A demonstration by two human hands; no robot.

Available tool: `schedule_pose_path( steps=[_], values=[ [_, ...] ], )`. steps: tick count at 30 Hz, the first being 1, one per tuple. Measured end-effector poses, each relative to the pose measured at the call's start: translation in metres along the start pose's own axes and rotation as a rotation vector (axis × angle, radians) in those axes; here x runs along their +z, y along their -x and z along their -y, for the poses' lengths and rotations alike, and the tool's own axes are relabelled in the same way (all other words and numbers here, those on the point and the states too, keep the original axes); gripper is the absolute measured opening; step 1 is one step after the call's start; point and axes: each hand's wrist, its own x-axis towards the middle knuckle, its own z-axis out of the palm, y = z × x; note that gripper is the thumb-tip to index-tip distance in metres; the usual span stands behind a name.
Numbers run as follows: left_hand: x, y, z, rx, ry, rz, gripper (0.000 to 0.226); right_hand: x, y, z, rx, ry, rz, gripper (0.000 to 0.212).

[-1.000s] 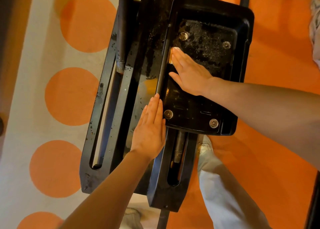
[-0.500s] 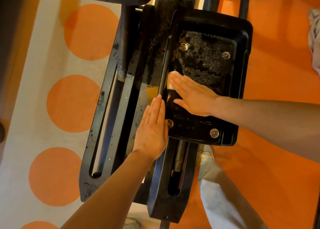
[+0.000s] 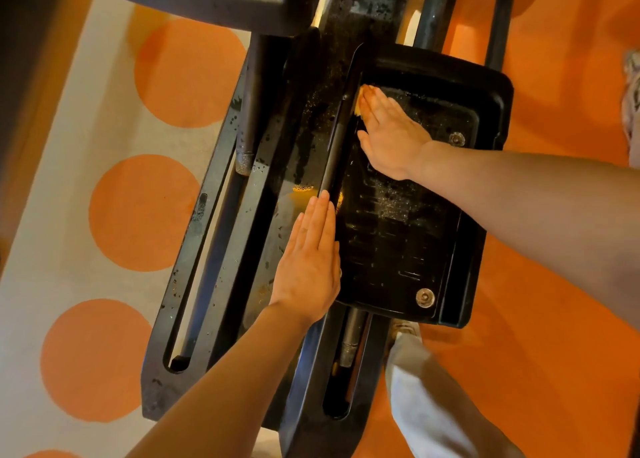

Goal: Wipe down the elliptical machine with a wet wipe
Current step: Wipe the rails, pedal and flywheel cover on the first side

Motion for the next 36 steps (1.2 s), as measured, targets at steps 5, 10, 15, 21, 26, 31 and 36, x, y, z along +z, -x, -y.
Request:
schedule_pose_path(
  steps=[5,10,15,21,26,31,36],
  values=[
    [0.0,0.0,0.0,-0.013,0.019,0.001,0.059,0.001,0.0,-0.004,0.0,-0.046,-0.04,0.058],
    [0.002,-0.001,0.002,-0.01,0.007,0.008,0.062,0.0,-0.007,-0.003,0.087,-0.134,-0.07,0.057],
    [0.001,0.0,0.001,-0.014,0.003,0.009,0.062,0.003,0.014,-0.021,0.205,-0.225,-0.101,0.055],
    [0.003,0.0,0.002,-0.004,-0.011,-0.013,0.06,0.005,0.045,-0.043,0.398,-0.153,-0.1,0.06],
    [0.009,0.0,0.001,-0.018,0.009,-0.058,0.058,0.006,0.034,-0.022,0.296,-0.212,-0.087,0.062],
    [0.012,-0.001,0.003,-0.004,0.009,-0.079,0.057,0.012,0.026,-0.018,0.344,-0.247,-0.129,0.063],
    [0.011,-0.001,0.002,0.004,0.013,-0.085,0.057,0.024,0.055,-0.04,0.622,-0.299,-0.174,0.069]
  ],
)
